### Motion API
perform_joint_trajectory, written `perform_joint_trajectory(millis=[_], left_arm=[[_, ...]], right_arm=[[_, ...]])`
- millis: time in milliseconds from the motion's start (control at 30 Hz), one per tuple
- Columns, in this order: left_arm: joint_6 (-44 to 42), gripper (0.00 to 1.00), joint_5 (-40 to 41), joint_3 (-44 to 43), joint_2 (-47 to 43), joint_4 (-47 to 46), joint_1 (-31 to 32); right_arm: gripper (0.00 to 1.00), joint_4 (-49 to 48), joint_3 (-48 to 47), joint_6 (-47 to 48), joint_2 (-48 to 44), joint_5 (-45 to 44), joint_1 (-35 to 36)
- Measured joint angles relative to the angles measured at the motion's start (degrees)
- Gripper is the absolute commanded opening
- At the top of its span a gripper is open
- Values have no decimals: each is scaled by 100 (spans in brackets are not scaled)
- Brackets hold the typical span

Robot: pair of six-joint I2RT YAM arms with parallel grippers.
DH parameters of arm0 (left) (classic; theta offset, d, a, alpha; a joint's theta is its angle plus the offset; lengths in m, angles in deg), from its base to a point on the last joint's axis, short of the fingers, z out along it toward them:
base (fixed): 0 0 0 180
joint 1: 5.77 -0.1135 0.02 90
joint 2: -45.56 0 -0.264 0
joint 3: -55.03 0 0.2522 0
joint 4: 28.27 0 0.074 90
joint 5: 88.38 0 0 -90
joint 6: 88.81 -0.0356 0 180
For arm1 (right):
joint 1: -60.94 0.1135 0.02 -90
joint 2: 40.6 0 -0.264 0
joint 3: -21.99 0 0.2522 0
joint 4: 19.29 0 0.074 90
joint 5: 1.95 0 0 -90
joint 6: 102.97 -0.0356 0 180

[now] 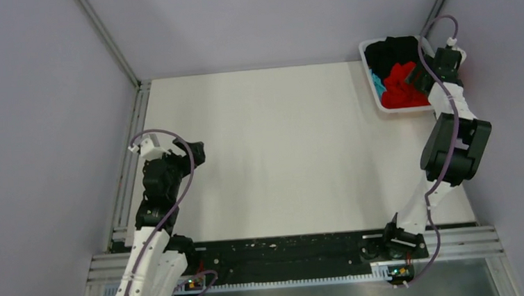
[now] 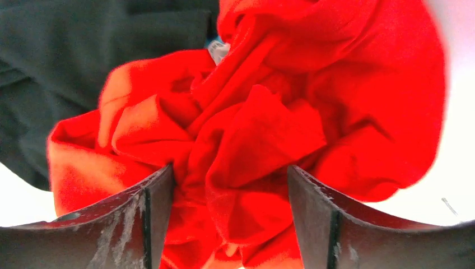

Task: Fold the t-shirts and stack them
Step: Grab crumpled tshirt from bin with the right arm

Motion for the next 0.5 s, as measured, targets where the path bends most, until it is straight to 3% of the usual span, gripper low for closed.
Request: perform_joint_trajectory(millis=[100, 167, 367, 500], left_arm=[[-11, 99, 48, 0, 20, -4, 0], [-17, 99, 103, 0, 20, -9, 0], [-35, 99, 151, 0, 20, -15, 0], [-35, 99, 146, 0, 15, -17, 0]], right_arm=[[17, -28, -83, -52, 433, 313, -74], [0, -22, -92, -63, 581, 636, -129], [0, 256, -629, 63, 527, 1202, -192], [0, 409, -721, 173, -103, 1217, -208]])
